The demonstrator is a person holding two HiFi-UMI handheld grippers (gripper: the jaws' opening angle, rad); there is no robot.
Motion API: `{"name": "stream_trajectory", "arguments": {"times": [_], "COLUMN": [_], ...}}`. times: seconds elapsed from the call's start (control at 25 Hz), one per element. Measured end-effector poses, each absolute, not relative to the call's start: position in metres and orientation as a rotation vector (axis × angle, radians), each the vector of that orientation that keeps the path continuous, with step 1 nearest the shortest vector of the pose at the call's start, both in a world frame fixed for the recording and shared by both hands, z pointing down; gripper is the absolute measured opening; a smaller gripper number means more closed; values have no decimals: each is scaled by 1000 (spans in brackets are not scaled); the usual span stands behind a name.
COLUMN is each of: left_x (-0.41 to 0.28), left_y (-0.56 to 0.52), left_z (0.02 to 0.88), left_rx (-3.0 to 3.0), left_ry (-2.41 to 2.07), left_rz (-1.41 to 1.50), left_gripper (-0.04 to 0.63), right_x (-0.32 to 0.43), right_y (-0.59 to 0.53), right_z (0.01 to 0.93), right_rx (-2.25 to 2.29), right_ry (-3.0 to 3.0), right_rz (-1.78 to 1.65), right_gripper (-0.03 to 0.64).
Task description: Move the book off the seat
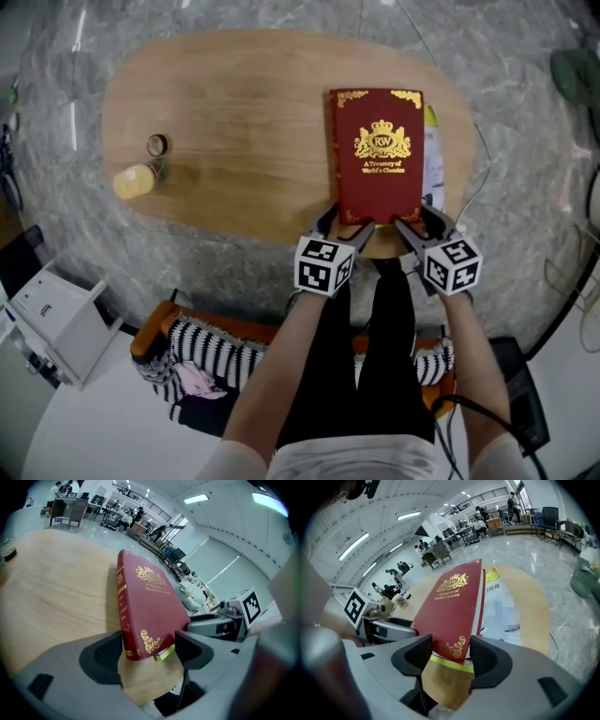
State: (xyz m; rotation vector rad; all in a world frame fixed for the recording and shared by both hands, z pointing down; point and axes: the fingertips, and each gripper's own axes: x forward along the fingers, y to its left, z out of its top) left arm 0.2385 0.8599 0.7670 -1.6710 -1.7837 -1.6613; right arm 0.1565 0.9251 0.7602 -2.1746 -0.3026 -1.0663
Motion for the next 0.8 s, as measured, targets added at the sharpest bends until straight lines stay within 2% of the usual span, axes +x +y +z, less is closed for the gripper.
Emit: {"name": "stream_trajectory", "arguments": {"times": [0.28,0.52,0.64,0.8], "left_x": [254,267,270,272], "left_y": [844,839,841,838], "left_z": [753,702,658,601], "left_rx": [-1698,-1686,-1681,-1672], "left_ry": [-1742,-1781,-1830,-1890], "left_rz": [-1657,-1588,-1550,-1483], "left_gripper": [337,327,304,251], "right_x": [150,151,155,161], "right_y": [933,933,929,929], "right_z": [747,701,660,597], "right_rx": [-2156,-2184,-2204,-2213], "right_ry": [-356,-373,-379,-425], "right_rz": [-1048,-1032,-1010,-915], "right_gripper": [264,257,236,169]}}
